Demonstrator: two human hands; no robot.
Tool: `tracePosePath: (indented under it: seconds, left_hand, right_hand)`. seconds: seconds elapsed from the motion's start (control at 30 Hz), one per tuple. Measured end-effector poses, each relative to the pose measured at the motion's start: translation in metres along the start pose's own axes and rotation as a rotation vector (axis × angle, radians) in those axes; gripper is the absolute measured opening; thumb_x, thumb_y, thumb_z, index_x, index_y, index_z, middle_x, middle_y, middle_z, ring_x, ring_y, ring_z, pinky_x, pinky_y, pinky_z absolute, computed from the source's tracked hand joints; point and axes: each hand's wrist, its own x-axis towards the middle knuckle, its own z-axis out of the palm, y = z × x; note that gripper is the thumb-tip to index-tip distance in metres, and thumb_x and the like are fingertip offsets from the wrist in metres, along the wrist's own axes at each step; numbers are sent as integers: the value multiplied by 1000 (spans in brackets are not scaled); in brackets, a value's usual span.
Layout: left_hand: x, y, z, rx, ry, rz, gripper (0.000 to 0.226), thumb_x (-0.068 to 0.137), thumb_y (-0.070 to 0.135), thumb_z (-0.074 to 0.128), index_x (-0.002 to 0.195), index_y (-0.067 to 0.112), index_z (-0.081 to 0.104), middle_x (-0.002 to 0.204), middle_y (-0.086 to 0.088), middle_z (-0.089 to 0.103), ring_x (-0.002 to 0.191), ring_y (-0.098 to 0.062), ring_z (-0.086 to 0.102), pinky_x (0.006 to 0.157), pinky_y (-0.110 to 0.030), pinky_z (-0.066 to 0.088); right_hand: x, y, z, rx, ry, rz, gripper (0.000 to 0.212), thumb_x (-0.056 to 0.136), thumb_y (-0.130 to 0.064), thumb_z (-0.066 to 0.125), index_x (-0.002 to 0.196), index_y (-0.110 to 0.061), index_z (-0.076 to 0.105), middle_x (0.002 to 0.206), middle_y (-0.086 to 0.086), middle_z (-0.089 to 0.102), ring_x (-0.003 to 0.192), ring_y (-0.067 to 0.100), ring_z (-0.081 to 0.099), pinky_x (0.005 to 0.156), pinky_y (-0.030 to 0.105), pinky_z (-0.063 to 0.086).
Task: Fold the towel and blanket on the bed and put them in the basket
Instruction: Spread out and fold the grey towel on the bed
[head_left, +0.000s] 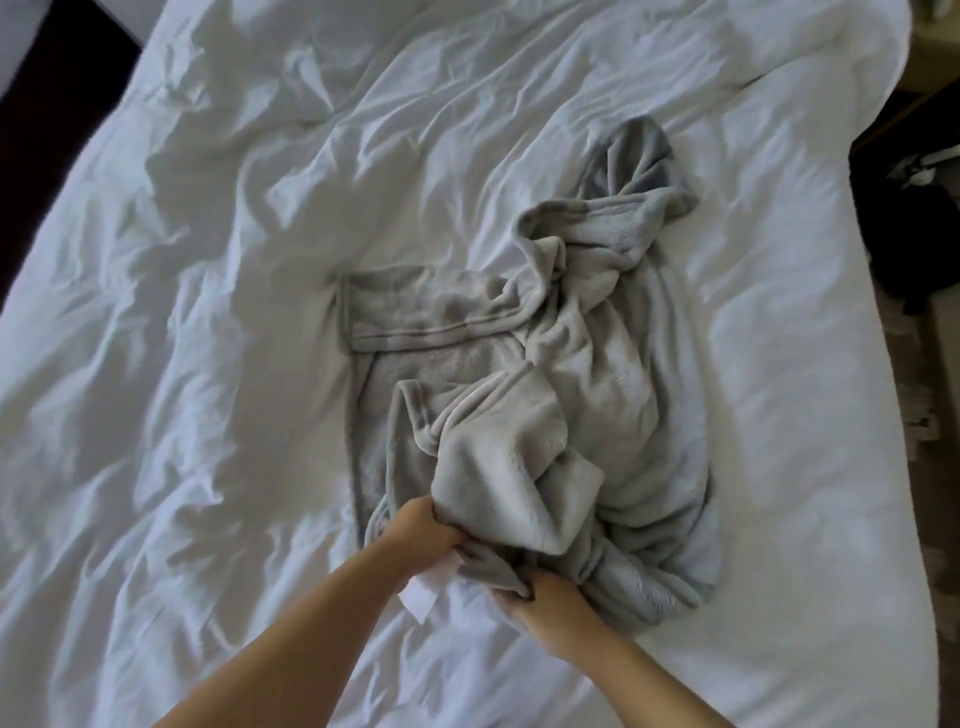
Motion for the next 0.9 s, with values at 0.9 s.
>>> tracePosePath:
  seconds: [0.9]
  left_hand:
    - [-178, 17, -135, -866, -94, 350, 33, 94, 25, 51, 83, 6, 77, 72, -10, 73, 65, -19, 71, 53, -24, 54]
  right_hand:
    - [-165, -97, -112, 387, 1112, 104, 22, 86, 2, 49, 100, 0, 67, 107, 28, 64, 101, 40, 60, 81, 37, 45]
